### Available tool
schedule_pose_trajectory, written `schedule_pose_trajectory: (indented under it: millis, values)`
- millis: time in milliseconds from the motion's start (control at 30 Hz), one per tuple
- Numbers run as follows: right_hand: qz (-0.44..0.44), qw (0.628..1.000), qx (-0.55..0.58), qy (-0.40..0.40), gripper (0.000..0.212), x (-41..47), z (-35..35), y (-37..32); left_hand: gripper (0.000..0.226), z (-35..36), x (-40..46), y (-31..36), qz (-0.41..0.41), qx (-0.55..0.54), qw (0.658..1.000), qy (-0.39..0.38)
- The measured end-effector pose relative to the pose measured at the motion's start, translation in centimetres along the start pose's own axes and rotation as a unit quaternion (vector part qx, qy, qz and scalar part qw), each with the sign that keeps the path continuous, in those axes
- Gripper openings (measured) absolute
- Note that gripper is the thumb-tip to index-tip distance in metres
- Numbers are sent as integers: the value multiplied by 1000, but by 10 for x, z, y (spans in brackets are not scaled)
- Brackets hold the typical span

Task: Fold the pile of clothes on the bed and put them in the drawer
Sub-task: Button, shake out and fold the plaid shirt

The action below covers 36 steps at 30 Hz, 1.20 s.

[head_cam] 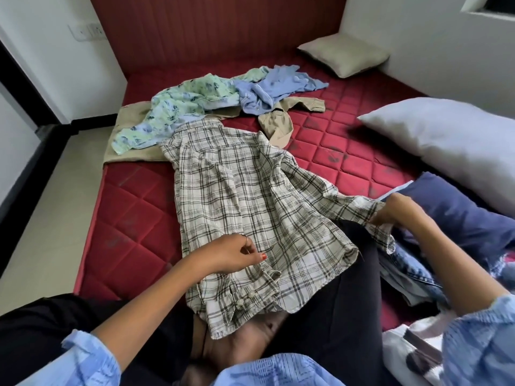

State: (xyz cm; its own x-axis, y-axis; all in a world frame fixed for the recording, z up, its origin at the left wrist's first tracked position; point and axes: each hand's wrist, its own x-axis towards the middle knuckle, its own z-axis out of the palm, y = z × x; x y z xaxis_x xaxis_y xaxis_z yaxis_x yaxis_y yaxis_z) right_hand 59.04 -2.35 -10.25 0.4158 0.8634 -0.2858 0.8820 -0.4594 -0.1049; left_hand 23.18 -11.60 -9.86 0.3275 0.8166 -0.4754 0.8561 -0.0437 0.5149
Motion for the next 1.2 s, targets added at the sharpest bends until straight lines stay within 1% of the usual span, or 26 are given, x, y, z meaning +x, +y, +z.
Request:
schedule_pose_trajectory:
  millis: [67,100,167,233,300,367,400,467,567,633,700,733,800,867,933,967,1033,1067,1100,1133,1167,1200]
  values:
    - [-11,998,41,44,36,-8,-12,-6,36,-3,-1,3,-5,-6,1000,11]
    - [-20,994,71,80,30,-12,-21,-10,34,-7,-2,5,-7,-23,999,21]
    - [-49,977,121,168,25,-22,-42,-22,27,-17,-3,11,2,-94,995,42]
    - [-111,951,128,257,25,-35,-68,-39,18,-29,-5,23,23,-187,980,65]
    - [-220,906,133,336,30,-47,-88,-56,16,-42,-7,40,40,-260,961,88]
    - [-351,843,129,386,34,-57,-102,-70,23,-53,-7,58,56,-315,941,109]
    - [-398,814,108,408,33,-63,-106,-76,25,-57,-7,65,62,-339,931,120]
    - [-456,769,61,444,24,-76,-108,-85,30,-62,-6,74,64,-376,914,135]
    - [-524,706,16,476,22,-100,-99,-90,37,-62,-6,80,56,-441,886,133]
    - [-582,669,0,462,23,-114,-89,-90,48,-60,-5,79,37,-487,864,122]
    - [-635,644,-35,426,23,-123,-69,-89,64,-57,-3,73,-5,-525,845,107]
    - [-653,638,-62,403,22,-126,-56,-89,70,-54,-1,69,-31,-532,840,102]
    - [-681,638,-103,344,16,-132,-29,-89,78,-48,-1,60,-77,-524,844,89]
    - [-714,623,-113,298,8,-138,-6,-90,83,-42,-1,52,-101,-528,842,37]
    - [-742,604,-101,270,18,-146,11,-93,88,-37,-3,48,-100,-559,822,-45]
    - [-750,606,-99,245,20,-150,18,-95,89,-36,-5,48,-97,-574,810,-68]
    - [-761,615,-90,185,12,-158,30,-100,84,-36,-11,50,-94,-589,801,-54]
    - [-763,621,-75,162,11,-163,34,-102,80,-35,-11,50,-98,-587,803,-25]
    - [-763,631,-45,133,16,-166,37,-103,70,-33,-12,51,-107,-584,805,9]
    - [-759,644,3,97,22,-171,38,-105,52,-31,-11,52,-119,-588,799,45]
    - [-748,658,65,65,27,-174,37,-105,35,-29,-10,52,-130,-594,790,72]
    - [-730,668,133,52,30,-178,35,-106,25,-29,-9,52,-134,-597,786,89]
